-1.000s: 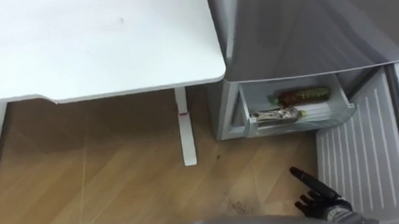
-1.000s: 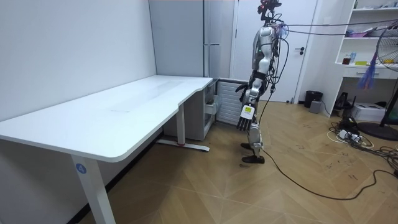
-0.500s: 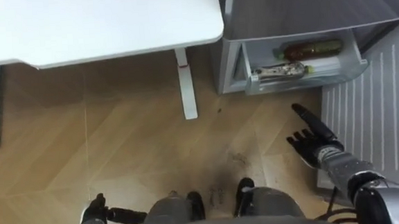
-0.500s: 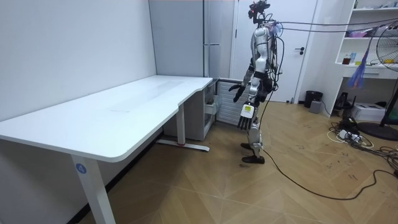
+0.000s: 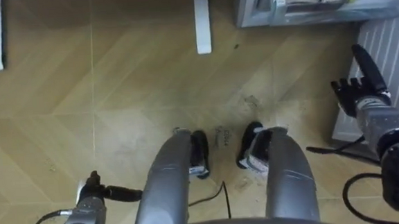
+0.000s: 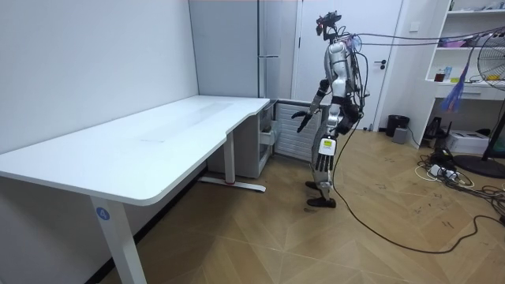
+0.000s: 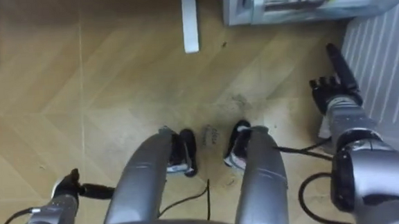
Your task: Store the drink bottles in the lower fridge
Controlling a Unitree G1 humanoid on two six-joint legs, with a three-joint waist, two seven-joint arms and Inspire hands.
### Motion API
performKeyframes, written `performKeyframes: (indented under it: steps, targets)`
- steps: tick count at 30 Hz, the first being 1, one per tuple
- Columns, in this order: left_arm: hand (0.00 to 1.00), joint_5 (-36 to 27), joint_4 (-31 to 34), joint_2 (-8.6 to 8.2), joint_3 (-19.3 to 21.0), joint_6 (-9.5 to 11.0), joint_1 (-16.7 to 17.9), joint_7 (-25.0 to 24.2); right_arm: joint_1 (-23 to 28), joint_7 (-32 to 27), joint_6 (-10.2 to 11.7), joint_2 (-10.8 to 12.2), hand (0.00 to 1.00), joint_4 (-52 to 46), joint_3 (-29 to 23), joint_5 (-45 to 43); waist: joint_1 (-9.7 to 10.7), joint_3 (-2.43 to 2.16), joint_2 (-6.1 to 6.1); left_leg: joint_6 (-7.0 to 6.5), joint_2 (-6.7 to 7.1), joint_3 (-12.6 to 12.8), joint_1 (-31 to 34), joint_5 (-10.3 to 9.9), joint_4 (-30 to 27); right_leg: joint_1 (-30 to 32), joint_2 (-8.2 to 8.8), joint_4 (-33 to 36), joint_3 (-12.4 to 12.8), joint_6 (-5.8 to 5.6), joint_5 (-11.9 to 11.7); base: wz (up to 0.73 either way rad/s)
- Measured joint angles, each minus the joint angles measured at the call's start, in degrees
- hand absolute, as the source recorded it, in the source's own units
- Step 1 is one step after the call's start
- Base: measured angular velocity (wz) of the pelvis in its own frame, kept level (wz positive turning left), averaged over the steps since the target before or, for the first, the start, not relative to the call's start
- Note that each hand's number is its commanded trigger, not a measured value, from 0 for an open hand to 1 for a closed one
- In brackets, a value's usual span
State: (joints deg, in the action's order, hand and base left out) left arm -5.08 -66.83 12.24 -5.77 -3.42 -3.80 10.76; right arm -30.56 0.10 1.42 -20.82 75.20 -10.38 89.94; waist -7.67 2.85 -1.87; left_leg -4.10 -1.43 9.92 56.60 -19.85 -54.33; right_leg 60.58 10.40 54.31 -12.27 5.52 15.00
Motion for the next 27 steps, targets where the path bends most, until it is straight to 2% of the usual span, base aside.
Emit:
performKeyframes:
  steps: [4, 5, 8, 10, 11, 15, 18, 21, 24, 27]
  targets:
    - [0.0, -1.58, 0.41, 0.32, -0.76, 0.12, -1.03, 0.7, -4.28, -0.04, 0.53, -3.21, 0.0, -0.78, 0.1, 0.33, -0.11, -0.03, 0.06, -0.26, 0.09, -1.47, 6.46, -0.4, -4.78, 5.39, -0.04, 3.52, -0.13, 0.75, 0.02, 0.09]
    - [0.0, -1.57, 0.53, 0.36, -2.31, 0.13, -1.11, 1.2, -4.65, 0.01, 0.53, -4.08, 0.0, -1.66, 0.17, 0.88, -0.22, -0.07, 0.06, -0.44, 0.2, -1.64, 7.72, -0.81, -6.19, 6.57, 0.34, 4.91, -0.11, 0.75, 0.43, 0.09]
    - [0.0, -1.65, 0.55, 0.43, -3.59, 0.1, -1.79, 1.24, -7.55, 0.12, 0.62, -6.01, 0.0, -1.93, 0.16, 2.42, -0.49, -0.09, 0.04, -0.88, 0.31, -1.69, 11.04, -1.76, -9.69, 9.9, 1.0, 8.3, 0.23, 0.72, 1.22, 0.02]
    - [0.0, -2.27, 0.43, 0.64, -3.47, 0.33, -1.7, 1.26, -8.08, 0.53, 0.65, -6.36, 0.0, -2.15, 0.15, 2.68, -0.62, -0.11, 0.07, -0.75, 0.27, -1.8, 11.98, -2.56, -11.83, 10.68, 1.07, 10.22, 0.23, 0.55, 2.01, 0.0]
    - [0.0, -2.96, 0.44, 1.05, -3.48, 0.51, -1.34, 1.26, -8.11, 1.04, 0.65, -6.37, 0.0, -2.22, 0.16, 2.67, -0.74, -0.12, 0.09, -1.03, 0.27, -2.03, 12.3, -3.47, -13.32, 10.83, 1.39, 11.53, 0.21, 0.44, 2.77, 0.0]
    - [0.0, -4.1, 0.49, 2.07, -3.51, 1.02, -1.02, 1.25, -8.26, 2.78, 1.1, -7.47, 0.0, -2.24, 0.16, 2.62, -0.84, -0.13, 0.1, -1.64, 0.42, -2.1, 14.04, -5.01, -16.87, 12.47, 2.64, 15.33, 0.36, 0.02, 4.52, 0.09]
    - [0.0, -4.35, 0.6, 2.64, -3.52, 1.03, -0.4, 1.0, -8.28, 3.62, 1.15, -7.7, 0.0, -2.24, 0.18, 2.33, -0.88, -0.14, 0.11, -2.25, 1.28, -2.13, 14.71, -6.03, -18.66, 13.09, 4.03, 17.67, 0.45, -0.3, 5.77, 0.14]
    - [0.0, -4.37, 1.06, 2.81, -3.58, 1.06, -0.01, 0.82, -8.32, 4.4, 1.16, -7.98, 0.0, -2.77, 0.52, 2.2, -1.82, -0.13, 0.11, -2.76, 1.93, -2.01, 15.49, -7.06, -20.37, 13.94, 5.44, 19.81, 0.43, -0.62, 6.84, 0.1]
    - [0.0, -4.38, 3.51, 3.33, -3.59, 1.95, 2.75, 0.4, -8.18, 3.88, 1.8, -7.98, 0.0, -5.67, 1.85, 2.4, -2.31, -0.11, -0.03, -3.22, 2.38, -1.98, 16.72, -7.79, -21.64, 15.08, 6.63, 21.41, 0.44, -0.91, 7.72, 0.09]
    - [0.0, -4.4, 4.99, 3.66, -3.57, 1.23, 5.65, -1.37, -7.66, 3.89, 1.86, -8.34, 0.0, -5.77, 2.44, 2.38, -1.93, -0.11, -0.23, -3.51, 3.07, -1.94, 17.34, -8.53, -22.91, 15.74, 7.59, 22.98, 0.71, -1.47, 8.68, 0.07]
